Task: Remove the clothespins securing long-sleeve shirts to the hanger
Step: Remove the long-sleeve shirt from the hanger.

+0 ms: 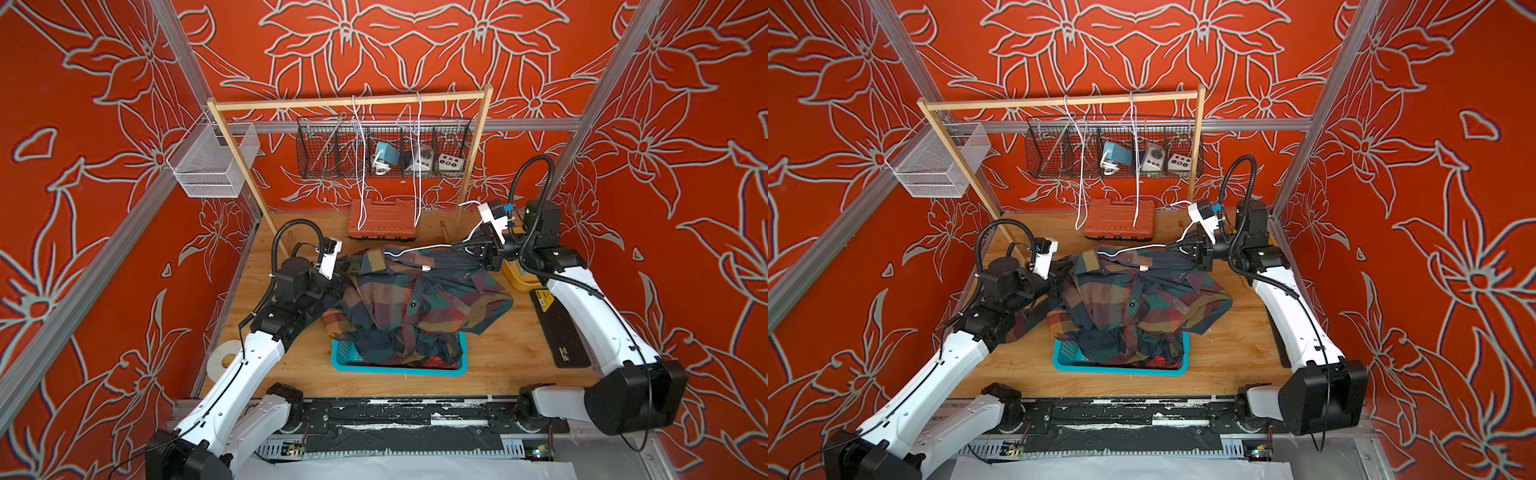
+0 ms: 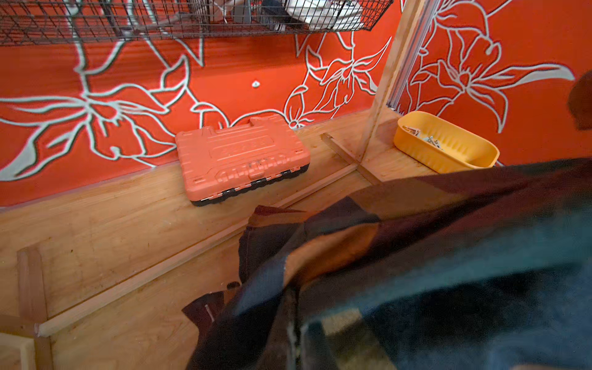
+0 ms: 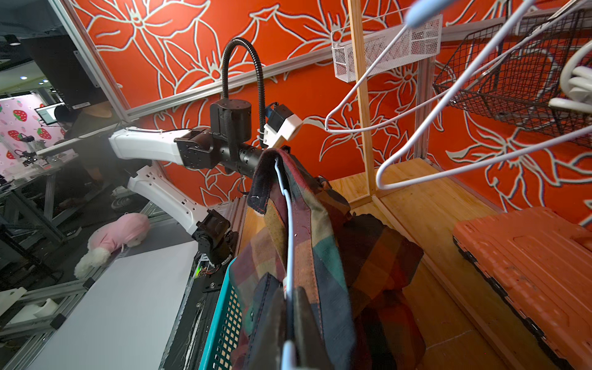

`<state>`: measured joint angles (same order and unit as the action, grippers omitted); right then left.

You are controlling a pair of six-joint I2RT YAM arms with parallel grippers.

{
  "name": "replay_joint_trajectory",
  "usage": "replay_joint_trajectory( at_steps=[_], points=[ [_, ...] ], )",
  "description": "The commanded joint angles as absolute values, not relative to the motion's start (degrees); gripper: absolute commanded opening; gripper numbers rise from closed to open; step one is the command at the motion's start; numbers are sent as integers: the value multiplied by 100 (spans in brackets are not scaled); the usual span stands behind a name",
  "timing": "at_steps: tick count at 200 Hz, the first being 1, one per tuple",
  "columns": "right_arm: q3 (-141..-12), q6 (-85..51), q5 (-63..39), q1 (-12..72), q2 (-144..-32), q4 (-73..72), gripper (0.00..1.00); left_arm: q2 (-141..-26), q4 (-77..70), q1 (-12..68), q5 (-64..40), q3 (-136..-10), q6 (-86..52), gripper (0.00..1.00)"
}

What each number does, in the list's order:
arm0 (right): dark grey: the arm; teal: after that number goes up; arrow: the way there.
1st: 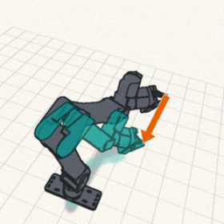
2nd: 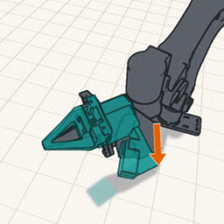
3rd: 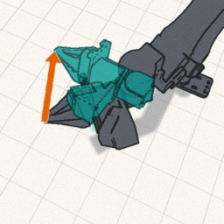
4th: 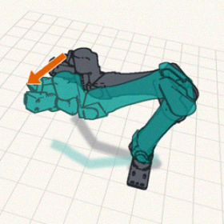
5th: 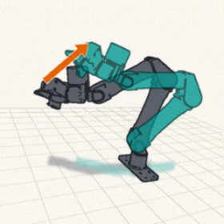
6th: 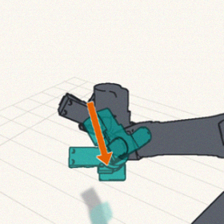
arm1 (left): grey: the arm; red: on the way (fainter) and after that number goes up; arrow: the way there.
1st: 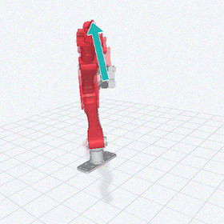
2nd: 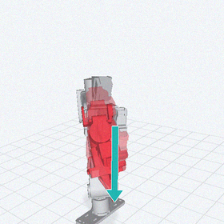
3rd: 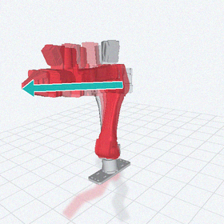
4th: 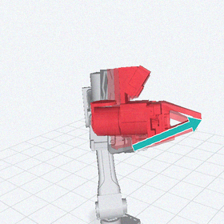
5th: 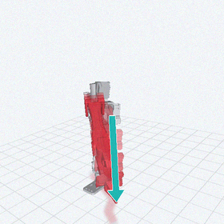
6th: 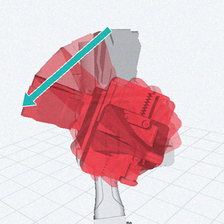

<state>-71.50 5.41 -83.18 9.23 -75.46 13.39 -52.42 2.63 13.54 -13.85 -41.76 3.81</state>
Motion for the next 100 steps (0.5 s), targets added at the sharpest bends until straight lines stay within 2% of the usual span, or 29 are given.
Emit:
replay_joint_trajectory(
  at_steps=[1, 48, 100],
  points=[
    [-7368, 449, -8373, 870, -7510, 1265, 0, -5062, 593, 1292, -965, -4000, 304, 0],
    [-7338, 182, -8166, 796, -7603, 1057, 0, -4804, 932, 1292, -621, -3830, 159, 0],
    [-7262, -307, -7629, 709, -7621, 732, 0, -4371, 1024, 1292, -790, -3621, 20, 0]
  ],
)
